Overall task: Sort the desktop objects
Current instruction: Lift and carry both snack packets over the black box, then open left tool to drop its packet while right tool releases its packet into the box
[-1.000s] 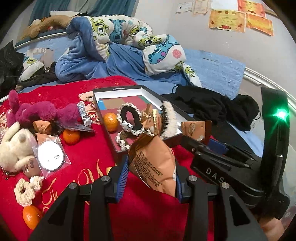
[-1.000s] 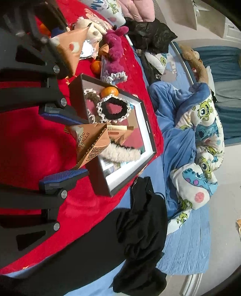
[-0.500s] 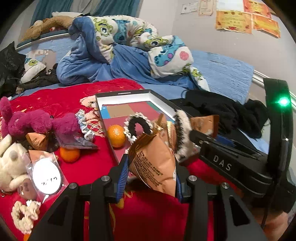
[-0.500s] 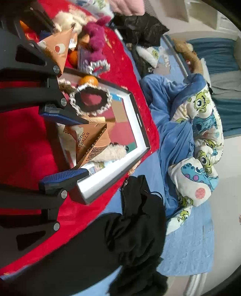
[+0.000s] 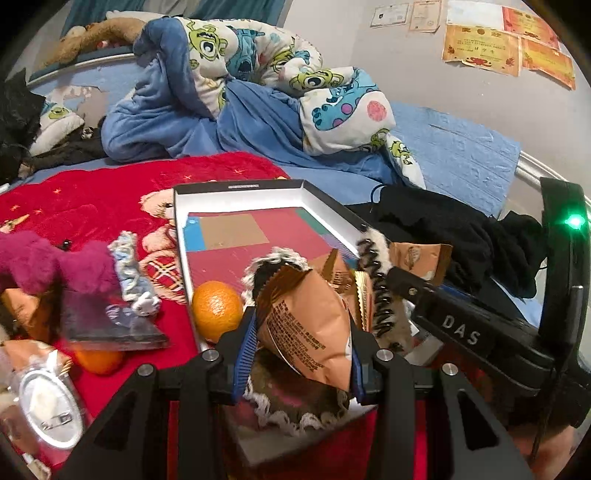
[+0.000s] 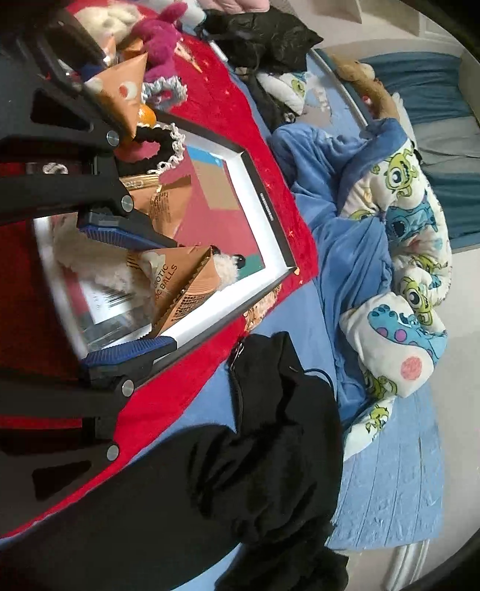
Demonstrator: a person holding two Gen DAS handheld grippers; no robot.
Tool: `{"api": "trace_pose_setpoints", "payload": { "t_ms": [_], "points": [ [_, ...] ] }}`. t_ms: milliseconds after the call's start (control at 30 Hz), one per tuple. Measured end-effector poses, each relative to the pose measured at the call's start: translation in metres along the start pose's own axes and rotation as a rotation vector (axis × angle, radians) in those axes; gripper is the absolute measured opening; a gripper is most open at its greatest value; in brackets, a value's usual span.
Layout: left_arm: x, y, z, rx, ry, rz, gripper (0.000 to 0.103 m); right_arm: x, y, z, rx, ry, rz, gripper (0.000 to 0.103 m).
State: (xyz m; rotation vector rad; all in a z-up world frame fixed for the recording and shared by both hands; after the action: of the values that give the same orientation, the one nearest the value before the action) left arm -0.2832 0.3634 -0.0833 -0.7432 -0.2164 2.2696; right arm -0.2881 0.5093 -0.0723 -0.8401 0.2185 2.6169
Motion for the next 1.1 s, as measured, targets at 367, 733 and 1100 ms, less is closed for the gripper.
{"api": "trace_pose_setpoints", "payload": {
  "t_ms": [367,733,1100],
  "points": [
    [0.000,0.000,-0.001,0.022,-0.045,0.041,0.043,0.012,0.005,0.004,-0.005,-0.006,-0.008,0.045],
    [-0.002,0.001,-0.001,0.042,-0.045,0.067,0.043,-0.010,0.002,-0.001,0.008,-0.090,-0.032,0.044],
    [-0.007,-0.001,-0.003,0.056,-0.056,0.071,0.043,-0.012,0.002,-0.007,-0.010,-0.074,-0.039,0.045]
  ]
}}
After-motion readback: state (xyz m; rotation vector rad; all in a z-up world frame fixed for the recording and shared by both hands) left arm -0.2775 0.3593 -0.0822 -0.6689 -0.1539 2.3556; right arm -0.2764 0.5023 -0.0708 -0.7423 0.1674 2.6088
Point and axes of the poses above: each gripper's, at about its wrist camera, not at the fingertips, and x roughly the way its jaws point, y to its left, z to its top, the point moved 6 cm from there along x, roughly the way its jaws point, and after that the axes turned 14 degrees about -z, right-handed, at the moved point
